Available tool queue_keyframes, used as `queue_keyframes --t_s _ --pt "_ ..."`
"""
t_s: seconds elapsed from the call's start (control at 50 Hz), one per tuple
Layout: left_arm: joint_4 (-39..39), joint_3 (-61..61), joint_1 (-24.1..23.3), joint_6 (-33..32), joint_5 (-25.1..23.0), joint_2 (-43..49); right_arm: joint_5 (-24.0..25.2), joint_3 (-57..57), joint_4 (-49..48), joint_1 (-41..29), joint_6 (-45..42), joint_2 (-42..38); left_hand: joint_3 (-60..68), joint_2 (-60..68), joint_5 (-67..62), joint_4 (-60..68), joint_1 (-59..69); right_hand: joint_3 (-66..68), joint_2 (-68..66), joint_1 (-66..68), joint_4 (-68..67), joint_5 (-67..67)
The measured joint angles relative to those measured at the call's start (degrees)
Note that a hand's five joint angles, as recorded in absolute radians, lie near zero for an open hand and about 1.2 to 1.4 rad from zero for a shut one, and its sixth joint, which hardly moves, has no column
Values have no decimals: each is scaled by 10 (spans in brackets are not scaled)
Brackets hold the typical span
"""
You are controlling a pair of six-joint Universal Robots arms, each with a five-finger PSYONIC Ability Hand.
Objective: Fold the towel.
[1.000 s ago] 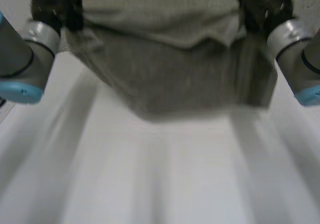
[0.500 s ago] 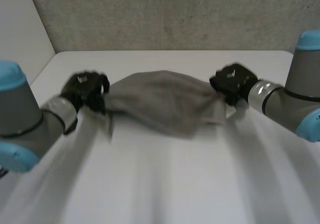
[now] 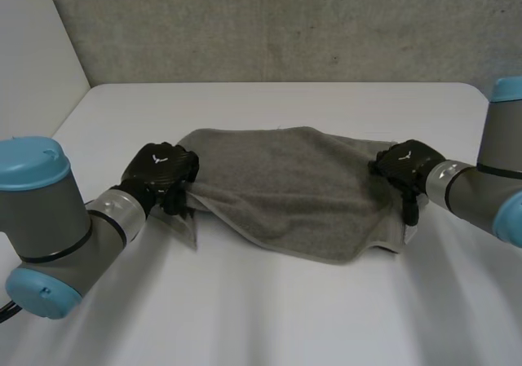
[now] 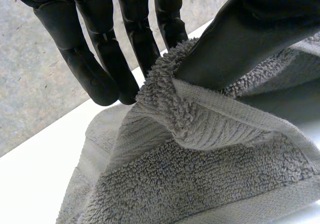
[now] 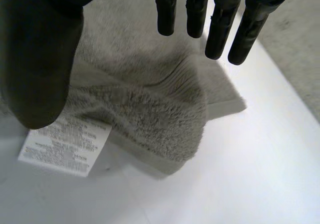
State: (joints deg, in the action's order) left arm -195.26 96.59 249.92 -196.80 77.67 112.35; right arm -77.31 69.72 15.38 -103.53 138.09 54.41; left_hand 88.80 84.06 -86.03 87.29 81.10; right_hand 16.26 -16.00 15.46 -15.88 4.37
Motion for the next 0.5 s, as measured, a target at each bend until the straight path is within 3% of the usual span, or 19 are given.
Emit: queue_keyframes --t_s 0.22,0.36,0.5 --pt "-2 -6 -2 1 0 7 6 258 -186 -4 118 194 0 0 0 0 0 0 0 0 0 0" --pt "-2 -10 3 2 0 9 5 360 -232 -11 133 220 0 0 0 0 0 0 0 0 0 0" --pt "-2 -11 5 5 0 9 1 389 -276 -29 131 190 0 0 0 0 0 0 0 0 0 1"
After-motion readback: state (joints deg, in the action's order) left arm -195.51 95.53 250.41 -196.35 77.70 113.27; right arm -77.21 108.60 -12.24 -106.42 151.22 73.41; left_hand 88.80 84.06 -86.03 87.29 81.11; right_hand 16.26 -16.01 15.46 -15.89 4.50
